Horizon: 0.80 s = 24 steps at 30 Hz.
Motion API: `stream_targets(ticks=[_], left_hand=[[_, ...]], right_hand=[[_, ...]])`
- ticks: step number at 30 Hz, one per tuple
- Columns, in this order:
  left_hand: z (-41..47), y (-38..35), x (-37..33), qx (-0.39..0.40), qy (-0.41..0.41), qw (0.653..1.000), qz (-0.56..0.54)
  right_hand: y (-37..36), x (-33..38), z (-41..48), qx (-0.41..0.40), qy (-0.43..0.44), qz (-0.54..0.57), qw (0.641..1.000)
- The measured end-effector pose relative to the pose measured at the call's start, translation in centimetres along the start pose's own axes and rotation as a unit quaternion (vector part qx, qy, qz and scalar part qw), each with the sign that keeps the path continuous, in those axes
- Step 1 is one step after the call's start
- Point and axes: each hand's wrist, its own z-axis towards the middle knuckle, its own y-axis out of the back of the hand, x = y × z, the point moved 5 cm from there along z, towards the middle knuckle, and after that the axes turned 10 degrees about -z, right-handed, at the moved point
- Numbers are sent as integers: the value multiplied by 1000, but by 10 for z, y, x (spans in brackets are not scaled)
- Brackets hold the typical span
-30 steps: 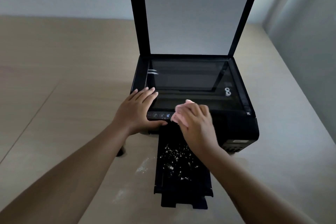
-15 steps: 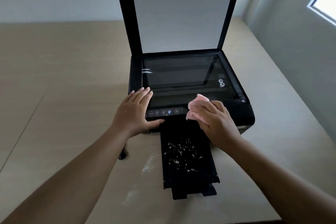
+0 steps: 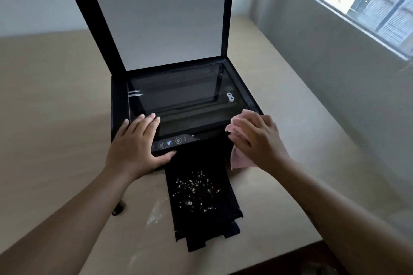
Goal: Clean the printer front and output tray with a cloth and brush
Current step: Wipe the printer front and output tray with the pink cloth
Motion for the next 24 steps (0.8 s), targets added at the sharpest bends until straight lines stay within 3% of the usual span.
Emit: stream_targets(ticks=[4,7,11,16,18,20,24], left_hand=[[2,-1,0,-5,-5,1000,8],[3,0,-2,-5,-8,1000,1],[1,1,-2,13,-10,1000,-26],[-21,14,4,-2,-33,999,-30],[-39,21,6,-46,-6,997,-59],[-63,29,12,-86,26,993,-82],[-114,41,35,-100,58,987,-111]], right_hand=[[4,-19,0,-70,-47,13,996],[-9,-7,-6,-30,23,2,999],[-4,-5,3,-60,-19,35,997],[0,54,2,20,107,144,984],[10,76,6,38,65,261,962],[11,114,7,88,91,377,917],[-12,186,-1,216,94,473,849]])
